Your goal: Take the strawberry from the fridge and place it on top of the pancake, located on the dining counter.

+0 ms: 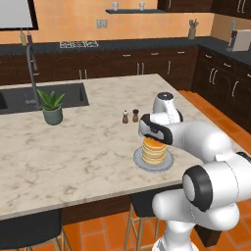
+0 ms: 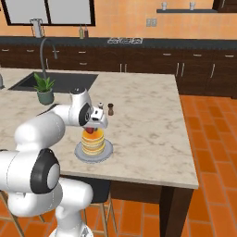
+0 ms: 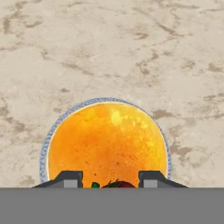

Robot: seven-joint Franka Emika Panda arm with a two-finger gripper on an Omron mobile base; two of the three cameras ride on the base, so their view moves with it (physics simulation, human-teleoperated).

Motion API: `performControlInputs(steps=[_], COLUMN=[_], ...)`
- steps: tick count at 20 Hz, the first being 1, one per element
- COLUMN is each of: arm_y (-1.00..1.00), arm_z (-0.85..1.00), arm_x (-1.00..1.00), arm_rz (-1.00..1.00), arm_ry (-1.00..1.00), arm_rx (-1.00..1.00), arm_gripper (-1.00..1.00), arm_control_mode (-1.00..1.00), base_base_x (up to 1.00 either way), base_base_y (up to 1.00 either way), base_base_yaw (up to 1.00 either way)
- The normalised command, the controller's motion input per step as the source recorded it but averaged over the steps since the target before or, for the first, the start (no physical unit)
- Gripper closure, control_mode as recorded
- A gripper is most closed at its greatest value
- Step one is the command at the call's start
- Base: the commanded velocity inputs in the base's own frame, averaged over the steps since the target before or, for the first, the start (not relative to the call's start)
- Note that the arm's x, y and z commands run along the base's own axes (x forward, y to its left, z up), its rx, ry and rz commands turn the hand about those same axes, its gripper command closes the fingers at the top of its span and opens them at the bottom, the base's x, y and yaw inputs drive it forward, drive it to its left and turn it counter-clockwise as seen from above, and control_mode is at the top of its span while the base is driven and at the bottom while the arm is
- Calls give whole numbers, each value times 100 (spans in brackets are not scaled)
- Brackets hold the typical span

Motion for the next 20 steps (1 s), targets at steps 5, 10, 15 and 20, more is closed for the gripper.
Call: performControlInputs(steps=[5, 10, 15, 20], arm_y=[0, 0, 0, 0], arm_z=[-7, -8, -2, 0], arm_x=[1, 0, 0, 0], arm_rz=[0, 0, 0, 0], arm_ry=[1, 0, 0, 0], arm_rx=[0, 0, 0, 0], arm_gripper=[100, 100, 100, -100], arm_control_mode=[-100, -100, -100, -100], base_base_x=[0, 0, 0, 0], base_base_y=[0, 0, 0, 0], base_base_yaw=[0, 0, 0, 0])
